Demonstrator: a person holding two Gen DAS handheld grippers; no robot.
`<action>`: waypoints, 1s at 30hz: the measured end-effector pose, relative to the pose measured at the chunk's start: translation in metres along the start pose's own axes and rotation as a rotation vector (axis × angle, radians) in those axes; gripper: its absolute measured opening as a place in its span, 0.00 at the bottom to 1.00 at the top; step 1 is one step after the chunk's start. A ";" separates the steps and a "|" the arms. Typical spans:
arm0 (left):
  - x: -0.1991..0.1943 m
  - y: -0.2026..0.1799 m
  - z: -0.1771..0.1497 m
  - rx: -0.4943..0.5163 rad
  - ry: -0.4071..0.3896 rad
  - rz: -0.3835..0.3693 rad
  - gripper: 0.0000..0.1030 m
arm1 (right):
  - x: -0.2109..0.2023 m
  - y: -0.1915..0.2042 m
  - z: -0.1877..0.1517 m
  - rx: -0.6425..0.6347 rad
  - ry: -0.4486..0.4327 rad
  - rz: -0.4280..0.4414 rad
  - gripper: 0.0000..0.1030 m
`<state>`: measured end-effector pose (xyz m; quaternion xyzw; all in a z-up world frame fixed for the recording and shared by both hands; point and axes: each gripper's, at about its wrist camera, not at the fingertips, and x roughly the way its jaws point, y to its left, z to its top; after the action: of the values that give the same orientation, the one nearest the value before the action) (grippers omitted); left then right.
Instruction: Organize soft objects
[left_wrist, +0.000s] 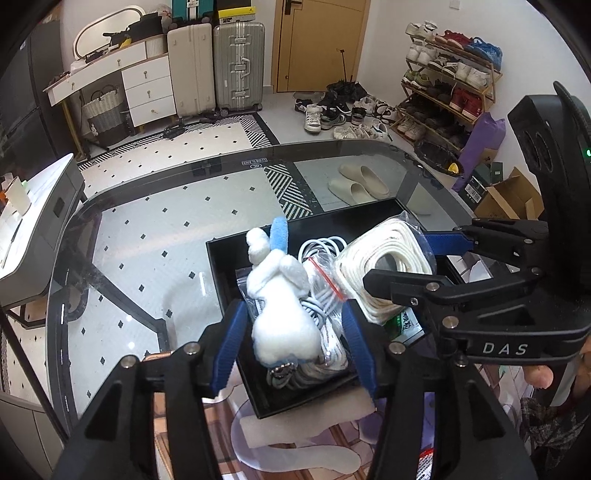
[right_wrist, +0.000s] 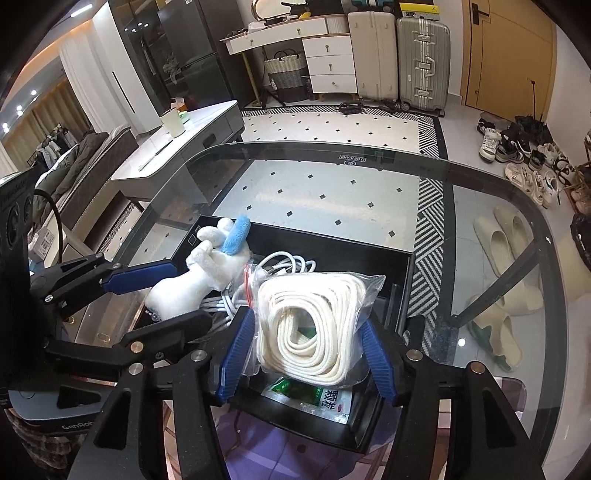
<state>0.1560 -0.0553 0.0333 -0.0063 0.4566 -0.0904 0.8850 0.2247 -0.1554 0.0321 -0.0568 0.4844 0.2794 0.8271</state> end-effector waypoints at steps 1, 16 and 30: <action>-0.002 0.000 0.000 -0.002 -0.003 0.000 0.55 | -0.002 -0.001 0.000 0.005 -0.002 0.007 0.67; -0.031 0.010 -0.018 -0.022 -0.032 0.041 0.91 | -0.048 0.000 -0.011 0.009 -0.062 -0.014 0.97; -0.041 0.001 -0.045 -0.038 -0.002 0.043 0.96 | -0.076 0.000 -0.048 0.009 -0.074 -0.018 0.99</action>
<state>0.0968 -0.0440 0.0403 -0.0136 0.4576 -0.0627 0.8869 0.1593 -0.2035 0.0702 -0.0469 0.4544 0.2718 0.8471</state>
